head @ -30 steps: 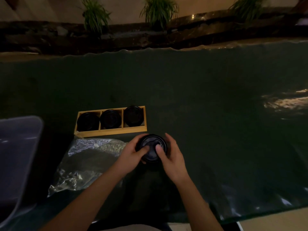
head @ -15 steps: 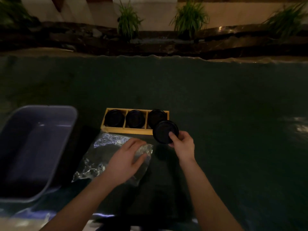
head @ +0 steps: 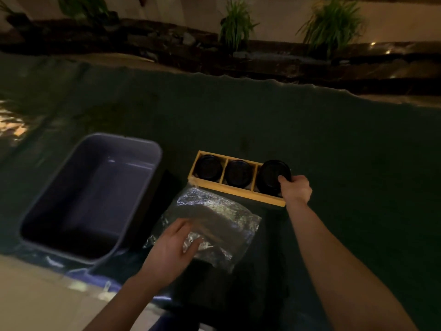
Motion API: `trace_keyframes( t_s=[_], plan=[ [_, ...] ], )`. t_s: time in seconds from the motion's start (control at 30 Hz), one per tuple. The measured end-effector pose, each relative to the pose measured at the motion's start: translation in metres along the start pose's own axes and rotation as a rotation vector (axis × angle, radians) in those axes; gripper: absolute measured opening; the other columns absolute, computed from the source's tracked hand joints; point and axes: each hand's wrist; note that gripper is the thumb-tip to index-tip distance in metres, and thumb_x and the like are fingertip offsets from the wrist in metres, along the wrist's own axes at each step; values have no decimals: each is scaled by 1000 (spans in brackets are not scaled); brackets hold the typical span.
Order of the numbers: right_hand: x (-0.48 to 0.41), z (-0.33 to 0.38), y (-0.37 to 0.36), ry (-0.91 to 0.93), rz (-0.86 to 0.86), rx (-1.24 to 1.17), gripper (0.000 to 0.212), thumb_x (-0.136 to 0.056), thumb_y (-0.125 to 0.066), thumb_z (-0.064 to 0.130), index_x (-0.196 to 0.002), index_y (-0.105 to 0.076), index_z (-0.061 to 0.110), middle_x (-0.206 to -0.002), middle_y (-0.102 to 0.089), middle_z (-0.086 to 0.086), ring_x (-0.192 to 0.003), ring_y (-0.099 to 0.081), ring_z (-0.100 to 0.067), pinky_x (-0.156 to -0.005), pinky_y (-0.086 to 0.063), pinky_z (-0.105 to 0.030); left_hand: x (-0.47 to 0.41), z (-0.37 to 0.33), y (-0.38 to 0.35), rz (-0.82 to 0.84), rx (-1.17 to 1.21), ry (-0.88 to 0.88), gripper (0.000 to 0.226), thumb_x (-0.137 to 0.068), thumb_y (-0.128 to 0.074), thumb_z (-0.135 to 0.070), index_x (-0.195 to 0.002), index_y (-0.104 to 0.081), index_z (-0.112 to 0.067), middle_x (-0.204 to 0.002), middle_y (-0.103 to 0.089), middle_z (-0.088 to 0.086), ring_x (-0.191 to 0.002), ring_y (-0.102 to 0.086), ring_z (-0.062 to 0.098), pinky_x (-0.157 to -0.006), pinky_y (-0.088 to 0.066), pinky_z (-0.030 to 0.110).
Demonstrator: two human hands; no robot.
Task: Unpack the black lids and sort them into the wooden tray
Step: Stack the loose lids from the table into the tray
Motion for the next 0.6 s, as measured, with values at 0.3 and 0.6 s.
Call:
trace_keyframes(
  t_s=[0.3,0.6],
  plan=[
    [21,-11,9,-38,-31,-157,70,-90,-71,50,-142,-49,9,-141,-54,-15,-124,-58,-34,-100,-51,-46,6,22,-2,14,42,-17,33,-97,-67,-29,-128,-66,-17,-125,-63,-3,-106,-59,7,-93,-49,24],
    [147,-96,21,-59,370,-328,30,-98,-63,45,-96,-72,16,-98,-77,-11,-86,-70,-22,-78,-51,-37,-23,50,10,-161,196,117,25,-99,-64,-19,-122,-69,-11,-119,-66,3,-98,-69,15,-85,-59,37]
  ],
)
Point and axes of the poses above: each hand's wrist, its own x-axis away from the middle knuckle, its own y-axis out of the back of the hand, z = x × y
